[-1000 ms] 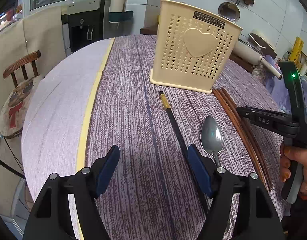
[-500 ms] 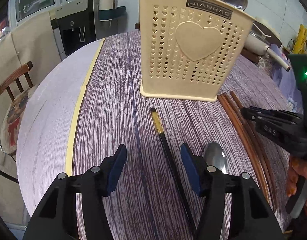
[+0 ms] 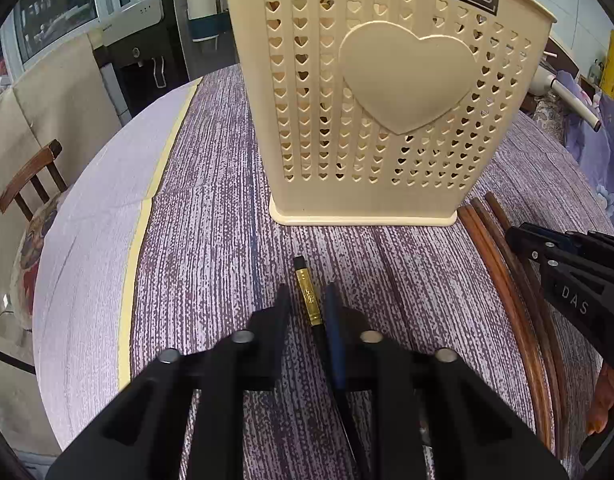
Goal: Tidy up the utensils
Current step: 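Grasp a brown chopstick with the right tool while the left tool grasps the black gold-tipped chopstick, then lift both chopsticks up toward the cream holder with both tools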
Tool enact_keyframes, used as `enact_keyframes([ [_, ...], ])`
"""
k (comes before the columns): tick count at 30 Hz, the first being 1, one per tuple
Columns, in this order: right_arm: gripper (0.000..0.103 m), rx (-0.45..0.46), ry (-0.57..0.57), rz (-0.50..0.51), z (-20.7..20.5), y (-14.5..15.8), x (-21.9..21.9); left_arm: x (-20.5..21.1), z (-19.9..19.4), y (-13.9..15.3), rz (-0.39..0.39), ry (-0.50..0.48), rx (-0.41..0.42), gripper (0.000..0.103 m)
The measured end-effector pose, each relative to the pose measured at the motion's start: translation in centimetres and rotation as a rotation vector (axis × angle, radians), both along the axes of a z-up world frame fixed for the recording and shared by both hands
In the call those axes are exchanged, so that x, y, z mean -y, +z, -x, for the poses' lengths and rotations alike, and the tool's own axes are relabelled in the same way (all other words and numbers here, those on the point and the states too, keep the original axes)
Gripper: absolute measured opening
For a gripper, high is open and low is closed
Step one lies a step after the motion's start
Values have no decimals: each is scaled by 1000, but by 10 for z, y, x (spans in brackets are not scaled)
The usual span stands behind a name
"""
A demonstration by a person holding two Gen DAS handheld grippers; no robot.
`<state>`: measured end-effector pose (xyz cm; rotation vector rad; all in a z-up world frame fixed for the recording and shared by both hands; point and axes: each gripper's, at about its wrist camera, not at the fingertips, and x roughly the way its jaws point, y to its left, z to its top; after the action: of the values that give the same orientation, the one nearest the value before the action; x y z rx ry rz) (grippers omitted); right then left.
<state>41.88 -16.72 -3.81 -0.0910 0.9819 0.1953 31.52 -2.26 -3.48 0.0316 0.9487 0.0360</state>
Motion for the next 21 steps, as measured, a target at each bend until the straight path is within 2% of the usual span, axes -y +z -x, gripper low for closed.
enact_keyframes([
  [3,8,3,10,1,0,0,-3,0,0,0,4,7,5,11],
  [9,8,12,7,-23,2,-1,-2,0,0,0,15,16,-1,9],
  [16,8,3,-6,-110,2,-1,11,-10,-3,1,81,24,-11,8],
  [21,7,40,-17,-146,9,10,17,-15,1,4,122,18,2,8],
])
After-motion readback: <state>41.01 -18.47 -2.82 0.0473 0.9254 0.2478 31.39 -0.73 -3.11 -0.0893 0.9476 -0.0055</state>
